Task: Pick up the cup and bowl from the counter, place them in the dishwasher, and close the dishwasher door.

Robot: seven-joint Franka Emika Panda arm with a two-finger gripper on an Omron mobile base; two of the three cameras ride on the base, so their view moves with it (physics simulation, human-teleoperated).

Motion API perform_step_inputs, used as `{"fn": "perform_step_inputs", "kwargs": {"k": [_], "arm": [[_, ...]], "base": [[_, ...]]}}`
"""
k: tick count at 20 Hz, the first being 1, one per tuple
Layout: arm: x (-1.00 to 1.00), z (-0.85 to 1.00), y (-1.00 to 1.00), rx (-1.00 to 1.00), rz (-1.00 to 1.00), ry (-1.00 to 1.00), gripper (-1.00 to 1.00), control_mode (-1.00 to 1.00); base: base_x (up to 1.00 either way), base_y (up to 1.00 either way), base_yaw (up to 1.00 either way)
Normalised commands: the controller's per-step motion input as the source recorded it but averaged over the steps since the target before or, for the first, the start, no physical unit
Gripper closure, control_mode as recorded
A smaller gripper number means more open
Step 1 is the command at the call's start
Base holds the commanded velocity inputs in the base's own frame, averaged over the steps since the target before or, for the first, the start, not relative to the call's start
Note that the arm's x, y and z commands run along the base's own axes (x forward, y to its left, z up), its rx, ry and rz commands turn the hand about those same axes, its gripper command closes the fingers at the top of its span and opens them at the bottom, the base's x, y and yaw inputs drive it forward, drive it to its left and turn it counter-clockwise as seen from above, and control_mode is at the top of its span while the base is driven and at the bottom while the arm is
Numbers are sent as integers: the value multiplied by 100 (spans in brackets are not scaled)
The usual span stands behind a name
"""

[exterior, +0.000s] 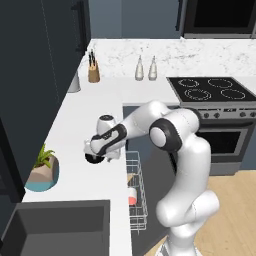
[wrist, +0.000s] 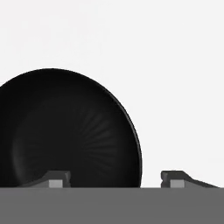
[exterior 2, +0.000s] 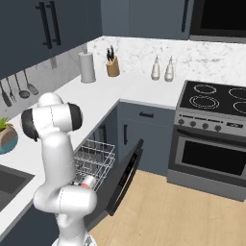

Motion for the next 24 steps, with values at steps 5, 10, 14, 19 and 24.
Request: {"fn": "perform_step_inputs", "kwargs": {"k": [5, 10, 14, 19, 24], "arm": [[1, -18, 1, 0, 0, 2, 100, -100], [-9, -1, -17, 0, 0, -8, 100, -100], [-41, 4, -92, 8, -1, -18, 100, -100], [-53, 13, -100, 15, -1, -20, 100, -100], [-22, 14, -100, 17, 0, -14, 100, -100]], "base": [[0, 0, 0], [0, 0, 0], [0, 0, 0], [0, 0, 0], [0, 0, 0]]}}
